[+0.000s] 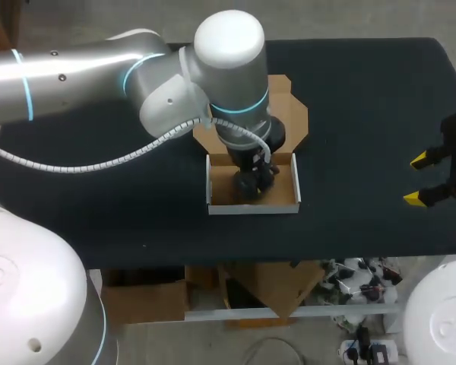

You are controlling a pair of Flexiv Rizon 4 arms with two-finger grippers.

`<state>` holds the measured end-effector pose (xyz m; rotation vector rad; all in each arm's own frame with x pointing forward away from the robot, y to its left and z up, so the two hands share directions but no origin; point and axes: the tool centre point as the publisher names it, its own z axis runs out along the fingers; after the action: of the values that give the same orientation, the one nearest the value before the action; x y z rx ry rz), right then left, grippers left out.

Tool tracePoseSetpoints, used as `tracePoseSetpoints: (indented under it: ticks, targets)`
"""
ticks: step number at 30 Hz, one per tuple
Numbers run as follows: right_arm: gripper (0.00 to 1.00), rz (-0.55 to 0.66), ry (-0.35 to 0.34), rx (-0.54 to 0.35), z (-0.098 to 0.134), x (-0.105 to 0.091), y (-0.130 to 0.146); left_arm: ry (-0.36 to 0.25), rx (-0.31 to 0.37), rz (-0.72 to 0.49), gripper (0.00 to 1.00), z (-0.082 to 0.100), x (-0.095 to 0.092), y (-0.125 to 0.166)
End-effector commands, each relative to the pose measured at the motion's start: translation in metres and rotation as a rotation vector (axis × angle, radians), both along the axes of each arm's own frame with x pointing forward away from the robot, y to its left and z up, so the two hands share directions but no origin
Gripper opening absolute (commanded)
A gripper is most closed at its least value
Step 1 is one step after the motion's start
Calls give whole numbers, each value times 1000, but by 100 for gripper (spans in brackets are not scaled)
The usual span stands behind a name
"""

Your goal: Assemble the packaging by folding the flat box into shape, placing the metal phone stand inside, and closing the box properly

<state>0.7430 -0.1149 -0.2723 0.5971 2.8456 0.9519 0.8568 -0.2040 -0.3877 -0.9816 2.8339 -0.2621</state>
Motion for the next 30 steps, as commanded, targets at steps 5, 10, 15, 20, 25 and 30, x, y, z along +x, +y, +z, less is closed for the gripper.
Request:
tracePoseSetpoints:
  ticks: [5,10,15,20,25,30]
  targets:
    - [100,1,-2,3,0,0,-1,13,14,22,13,-9,7,-2]
    - [100,1,-2,3,0,0,-1,12,20,44,100,-9,9,-2]
    - [100,1,-2,3,0,0,-1,10,16,51,100,-3,8,0]
    - [100,1,-2,3,0,0,-1,12,6,79,100,5,3,4]
    - [100,1,-2,3,0,0,-1,21,3,135,100,15,-5,7]
    - [100,1,-2,3,0,0,-1,20,22,242,100,25,-12,6]
